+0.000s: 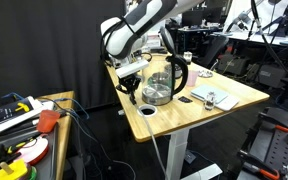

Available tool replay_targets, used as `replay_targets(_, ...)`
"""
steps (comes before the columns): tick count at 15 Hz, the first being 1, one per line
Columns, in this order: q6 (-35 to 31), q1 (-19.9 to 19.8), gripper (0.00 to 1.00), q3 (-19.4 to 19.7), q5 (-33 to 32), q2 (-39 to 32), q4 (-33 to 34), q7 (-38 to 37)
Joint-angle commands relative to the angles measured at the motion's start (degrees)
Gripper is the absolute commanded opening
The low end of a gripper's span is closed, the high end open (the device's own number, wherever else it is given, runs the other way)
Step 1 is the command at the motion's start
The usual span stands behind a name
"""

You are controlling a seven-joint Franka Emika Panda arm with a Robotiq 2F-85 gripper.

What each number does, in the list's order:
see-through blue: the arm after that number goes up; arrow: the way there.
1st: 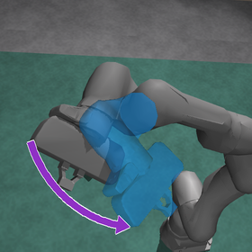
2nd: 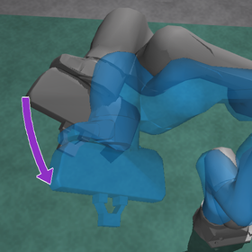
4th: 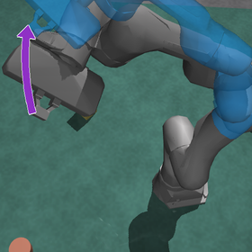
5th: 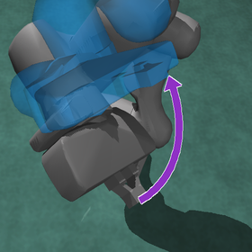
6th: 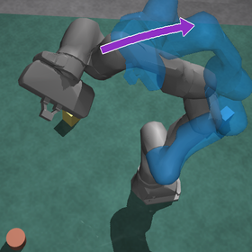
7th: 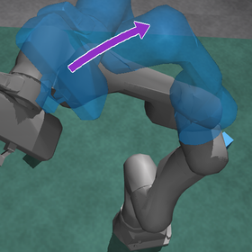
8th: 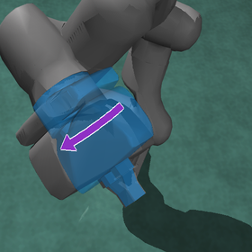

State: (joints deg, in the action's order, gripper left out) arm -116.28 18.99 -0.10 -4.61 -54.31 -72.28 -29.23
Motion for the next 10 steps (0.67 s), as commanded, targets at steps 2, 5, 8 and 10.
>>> replay_targets(2, -2.65, -0.36, 0.00, -0.60, 1.72, -2.07, -3.64, 0.08)
replay_targets(5, -1.67, -0.38, 0.00, -0.99, 2.01, 1.39, -5.73, 0.52)
replay_targets(8, -1.33, -0.28, 0.00, -0.81, 1.82, 2.81, -7.08, 0.32)
replay_targets(10, -1.00, -1.23, 0.00, -1.81, 3.29, 2.53, -6.96, 1.07)
